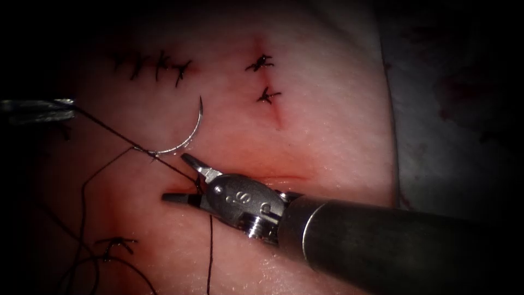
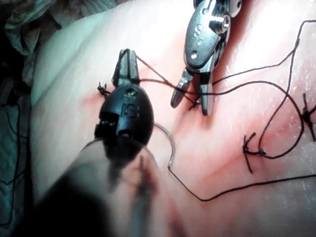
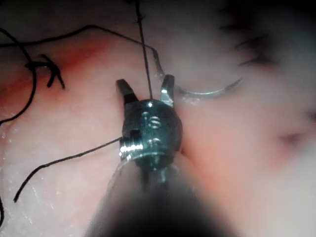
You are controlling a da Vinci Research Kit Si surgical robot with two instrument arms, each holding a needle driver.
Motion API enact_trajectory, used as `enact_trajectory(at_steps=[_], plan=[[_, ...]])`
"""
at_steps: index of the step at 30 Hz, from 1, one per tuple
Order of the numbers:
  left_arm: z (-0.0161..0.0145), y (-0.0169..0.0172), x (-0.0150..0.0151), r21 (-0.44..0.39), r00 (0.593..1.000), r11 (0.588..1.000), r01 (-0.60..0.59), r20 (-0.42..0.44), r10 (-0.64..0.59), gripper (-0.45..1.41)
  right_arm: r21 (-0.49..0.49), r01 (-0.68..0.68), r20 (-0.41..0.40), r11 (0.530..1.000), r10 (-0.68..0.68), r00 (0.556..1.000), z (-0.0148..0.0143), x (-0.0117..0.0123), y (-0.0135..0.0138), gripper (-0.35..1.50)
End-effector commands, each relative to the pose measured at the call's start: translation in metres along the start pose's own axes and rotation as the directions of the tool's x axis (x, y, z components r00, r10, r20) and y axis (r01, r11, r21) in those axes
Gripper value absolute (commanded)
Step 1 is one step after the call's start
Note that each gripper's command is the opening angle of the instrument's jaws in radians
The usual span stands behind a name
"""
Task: Wound Closure
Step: Cut the long suture with the right cutter.
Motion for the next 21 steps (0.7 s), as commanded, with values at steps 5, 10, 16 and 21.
enact_trajectory(at_steps=[5, 10, 16, 21], plan=[[0.0006, 0.0004, 0.0006, -0.003, 1.0, 1.0, -0.013, -0.005, 0.013, -0.45, -0.006, 0.023, -0.006, 1.0, -0.023, 1.0, 0.0025, 0.0002, -0.0003, 1.21], [0.0007, 0.0008, 0.0014, -0.008, 1.0, 1.0, -0.017, -0.015, 0.016, -0.45, -0.002, 0.046, -0.018, 0.999, -0.046, 0.999, 0.0035, -0.0002, -0.0013, 1.2], [0.0012, 0.0013, 0.0022, -0.016, 0.999, 0.999, -0.033, -0.016, 0.033, -0.45, -0.003, 0.051, -0.026, 0.999, -0.051, 0.998, 0.0042, -0.0004, -0.0018, 1.16], [0.0012, 0.0021, 0.0026, -0.026, 0.999, 0.999, -0.041, -0.017, 0.041, -0.45, 0.003, 0.046, -0.024, 0.999, -0.046, 0.999, 0.0043, 0.0, -0.0015, 1.01]])
